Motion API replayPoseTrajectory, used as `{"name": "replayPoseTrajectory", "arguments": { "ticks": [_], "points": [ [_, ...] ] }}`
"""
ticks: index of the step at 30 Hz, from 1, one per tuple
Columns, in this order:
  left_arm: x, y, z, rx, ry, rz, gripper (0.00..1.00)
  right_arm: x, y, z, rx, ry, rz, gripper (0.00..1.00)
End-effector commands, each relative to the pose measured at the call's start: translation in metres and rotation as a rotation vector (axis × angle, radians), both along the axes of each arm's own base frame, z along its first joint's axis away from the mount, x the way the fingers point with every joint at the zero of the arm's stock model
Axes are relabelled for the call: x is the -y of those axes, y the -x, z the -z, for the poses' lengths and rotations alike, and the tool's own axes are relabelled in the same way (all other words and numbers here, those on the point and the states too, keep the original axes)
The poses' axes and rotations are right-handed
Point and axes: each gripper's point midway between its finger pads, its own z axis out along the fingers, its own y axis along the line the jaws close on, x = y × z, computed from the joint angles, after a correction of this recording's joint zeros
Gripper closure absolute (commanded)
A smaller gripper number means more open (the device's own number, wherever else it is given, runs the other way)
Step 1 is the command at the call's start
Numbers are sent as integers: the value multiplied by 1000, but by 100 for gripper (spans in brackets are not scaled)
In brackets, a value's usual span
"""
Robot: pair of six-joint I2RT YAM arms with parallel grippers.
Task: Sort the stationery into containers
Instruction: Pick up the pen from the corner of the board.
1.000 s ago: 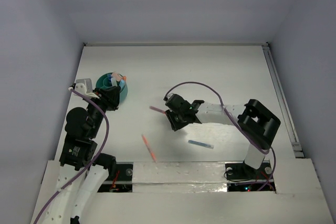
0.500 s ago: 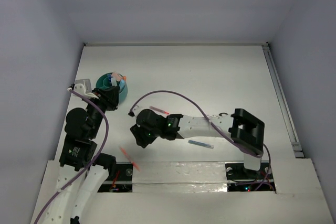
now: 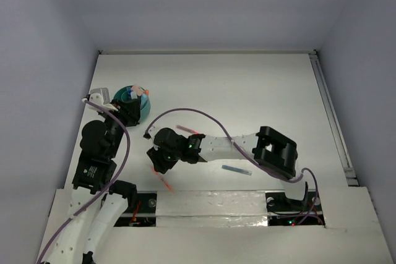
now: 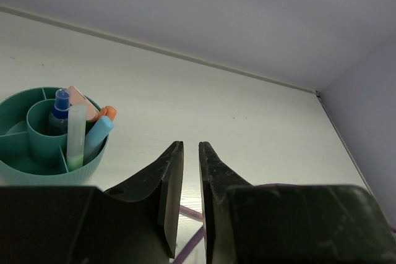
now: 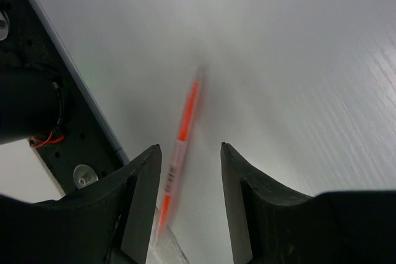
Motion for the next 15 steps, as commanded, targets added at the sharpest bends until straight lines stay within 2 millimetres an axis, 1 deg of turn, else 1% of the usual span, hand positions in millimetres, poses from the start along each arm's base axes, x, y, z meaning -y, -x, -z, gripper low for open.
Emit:
{"name": "replayPoseTrajectory", "arguments": {
  "ticks": [1,4,5,6,7,8,9,10,11,12,13,15],
  "points": [
    [-11,14,-56,147,27,-35,87,-24,6,-6,27,-38,-56,49],
    [-13,20,-62,153,17,-37,84,-23,1,9,36,13,-46,48],
    [-14,23,-62,155,17,-37,82,-21,4,16,42,44,-45,48],
    [-14,24,-61,153,18,-36,80,-22,1,23,49,65,-34,48],
    [-15,25,-59,154,20,-38,80,-22,4,28,63,90,-37,48],
    [-15,26,-52,144,19,-39,78,-12,-4,37,94,150,-2,49],
    [-16,27,-49,138,19,-42,78,-10,-9,41,110,173,10,50],
    [-18,26,-44,128,19,-54,78,-8,-8,48,123,201,14,52],
    [-19,26,-36,112,14,-60,77,-2,-13,52,147,234,32,54],
    [-20,26,-33,106,13,-65,77,1,-15,55,157,247,37,58],
    [-21,27,-30,100,11,-71,77,5,-17,57,168,265,42,64],
    [-23,28,-29,99,6,-77,77,16,-26,64,215,326,68,68]
  ]
}}
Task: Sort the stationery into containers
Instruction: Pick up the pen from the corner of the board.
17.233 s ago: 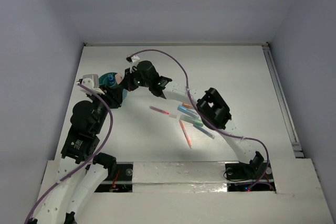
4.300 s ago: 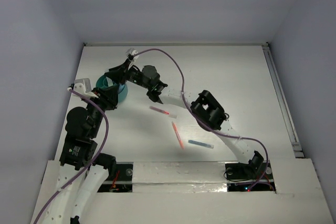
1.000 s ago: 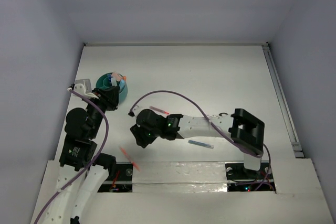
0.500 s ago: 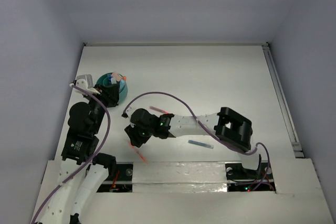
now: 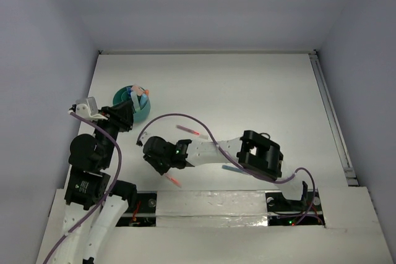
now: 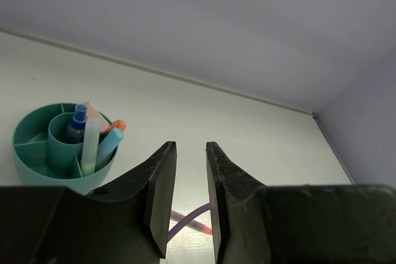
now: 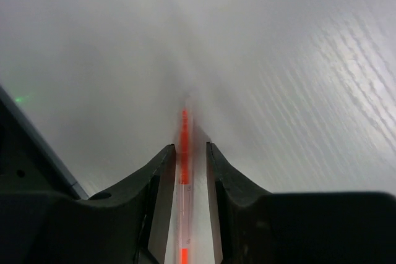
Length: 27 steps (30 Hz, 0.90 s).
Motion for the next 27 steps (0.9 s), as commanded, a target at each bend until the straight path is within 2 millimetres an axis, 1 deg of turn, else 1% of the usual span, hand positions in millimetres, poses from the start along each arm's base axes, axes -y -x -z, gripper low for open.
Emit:
{"name": "replayPoseTrajectory", "arguments": {
  "ticks": [1,3,7,8,10,11,12,13,14,15,16,17,18,19,20,22,23,25,26,27],
  "points": [
    [-7,1,3,0,-12,-33,77,31,-16,24,102,181,47,71],
    [-9,3,0,8,-14,-42,77,37,-25,26,154,229,52,71],
    [-10,5,-3,17,-17,-49,76,42,-31,30,197,270,12,67],
    [-10,5,-3,19,-18,-49,76,42,-30,32,202,280,-9,73],
    [-11,4,-3,19,-19,-52,74,43,-34,35,220,296,-4,92],
    [-11,5,-6,24,-16,-50,71,39,-38,31,239,275,1,100],
    [-11,5,-6,24,-17,-52,70,39,-40,28,253,265,8,100],
    [-11,5,-8,26,-19,-51,69,33,-41,9,267,213,13,100],
    [-12,5,-10,27,-20,-56,67,22,-51,-9,289,137,30,100],
    [-13,6,-12,30,-21,-62,66,15,-52,-25,299,83,34,100],
    [-15,5,-13,30,-20,-74,66,15,-65,-54,312,6,66,100],
    [-16,6,-17,38,-13,-77,65,0,-72,-80,333,-105,70,100],
    [-17,6,-19,42,-8,-81,65,-3,-78,-98,347,-166,82,100],
    [-17,7,-20,46,-3,-85,65,-1,-90,-123,362,-241,107,100],
    [-18,8,-22,52,7,-89,65,-14,-102,-154,404,-374,124,100],
    [-22,8,-22,61,18,-111,65,-21,-112,-184,437,-516,109,100],
    [-23,8,-18,56,19,-117,65,-25,-127,-212,477,-627,128,100],
    [-26,5,-10,42,19,-135,65,-32,-135,-240,511,-756,99,100],
    [-26,3,-3,27,14,-140,65,-35,-141,-267,556,-875,107,100],
    [-26,2,-1,23,13,-143,65,-38,-151,-270,569,-914,100,100]
  ]
}}
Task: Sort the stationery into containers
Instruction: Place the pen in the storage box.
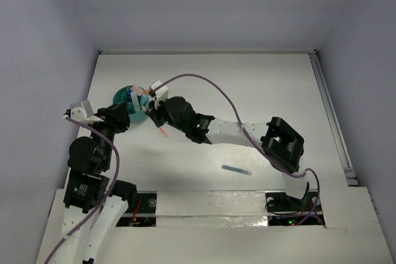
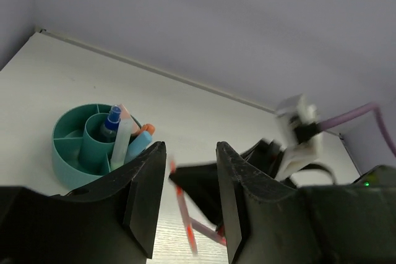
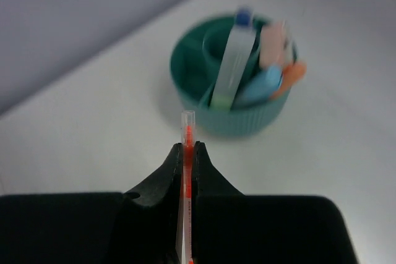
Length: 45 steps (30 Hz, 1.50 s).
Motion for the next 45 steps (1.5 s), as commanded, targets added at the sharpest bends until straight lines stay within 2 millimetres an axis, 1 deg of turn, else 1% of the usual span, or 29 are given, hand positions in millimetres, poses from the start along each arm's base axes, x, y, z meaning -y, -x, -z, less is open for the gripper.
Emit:
{"name": "replayPoseTrajectory", "arguments": {
  "ticks": [1,2,3,4,5,6,7,8,9,10,11,12,16,18,21,25,26,30,31,34,39,45],
  "points": [
    [-5,0,-5,35,19,-31,65,-26,-14,-114,220,-419,-82,100],
    [-4,0,-3,26,18,-28,65,-26,-22,-131,267,-481,-81,100],
    [-5,0,-1,21,15,-34,65,-35,-30,-134,287,-507,-92,100],
    [-7,-1,0,17,13,-42,65,-41,-31,-137,299,-530,-105,100],
    [-6,-2,0,15,11,-42,65,-42,-38,-147,310,-583,-105,100],
    [-6,-2,0,15,10,-42,65,-51,-31,-148,311,-605,-162,100],
    [-4,-2,-1,15,8,-33,65,-57,-41,-150,313,-635,-166,100],
    [-4,-3,0,14,6,-33,65,-58,-47,-154,300,-674,-172,100],
    [-4,-3,-1,14,6,-33,65,-65,-43,-155,293,-687,-213,100],
    [-5,-3,0,12,6,-38,65,-70,-51,-158,298,-711,-224,100],
    [-5,-3,-1,12,6,-40,65,-75,-50,-158,277,-727,-243,100],
    [-5,-4,0,11,6,-41,65,-77,-52,-159,283,-734,-263,100],
    [-3,-5,0,9,1,-32,65,-95,-53,-158,299,-733,-319,100],
    [-3,-5,1,5,-2,-29,65,-102,-58,-153,314,-720,-318,100],
    [-1,-6,2,5,-4,-22,65,-107,-67,-143,351,-682,-291,100],
    [1,-6,1,6,-7,-11,64,-112,-74,-132,382,-644,-275,100],
    [1,-7,1,6,-7,-11,64,-110,-81,-127,383,-631,-266,100],
    [1,-7,1,6,-7,-10,64,-116,-84,-114,373,-623,-268,100],
    [1,-7,1,7,-6,-10,64,-118,-85,-109,364,-619,-270,100],
    [1,-7,1,4,-10,-10,64,-120,-84,-102,353,-617,-277,100],
    [2,-8,1,3,-11,-7,64,-121,-88,-82,348,-587,-265,100],
    [5,-9,2,2,-19,8,64,-122,-88,-73,347,-573,-268,100]
  ]
}}
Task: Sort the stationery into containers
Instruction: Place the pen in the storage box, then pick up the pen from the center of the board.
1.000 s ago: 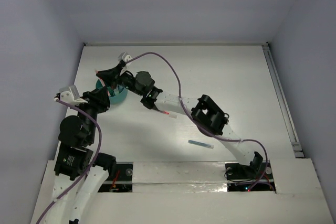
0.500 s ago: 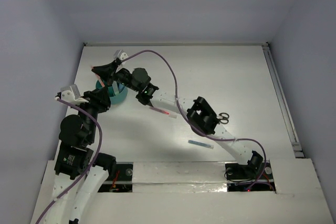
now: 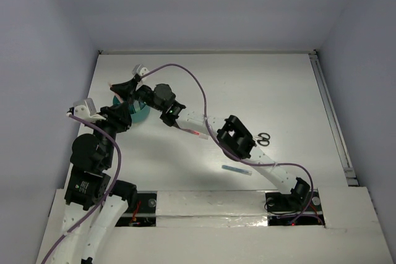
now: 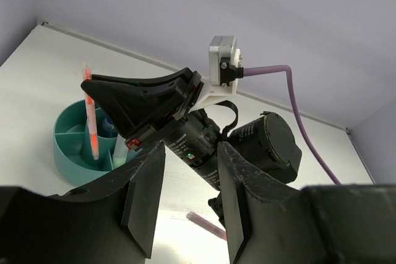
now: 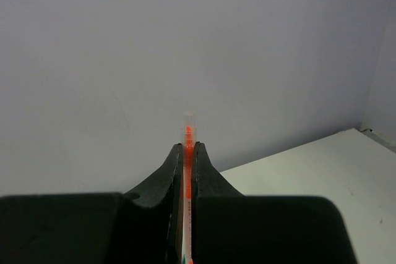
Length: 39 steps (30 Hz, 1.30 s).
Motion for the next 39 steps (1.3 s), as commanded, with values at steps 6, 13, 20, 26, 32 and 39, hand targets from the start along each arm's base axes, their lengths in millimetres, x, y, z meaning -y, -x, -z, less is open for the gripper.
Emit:
{"name": "replayPoseTrajectory", "arguments": {
  "ticks": [6,13,20,26,32,39],
  "points": [
    [5,-3,-8,36,-5,22,64,5,-2,6,27,-12,8,93],
    [6,-3,-8,39,-5,27,64,10,1,-4,30,-26,5,65],
    [9,-3,-9,41,-3,42,64,23,13,-46,60,-59,-12,38],
    [14,-8,-6,36,-8,66,65,69,30,-86,34,-86,17,35],
    [51,-10,-23,42,-14,264,78,146,59,-96,-71,-65,83,77],
    [146,-12,22,-104,73,651,95,296,39,-15,-439,-25,572,100]
  ]
}}
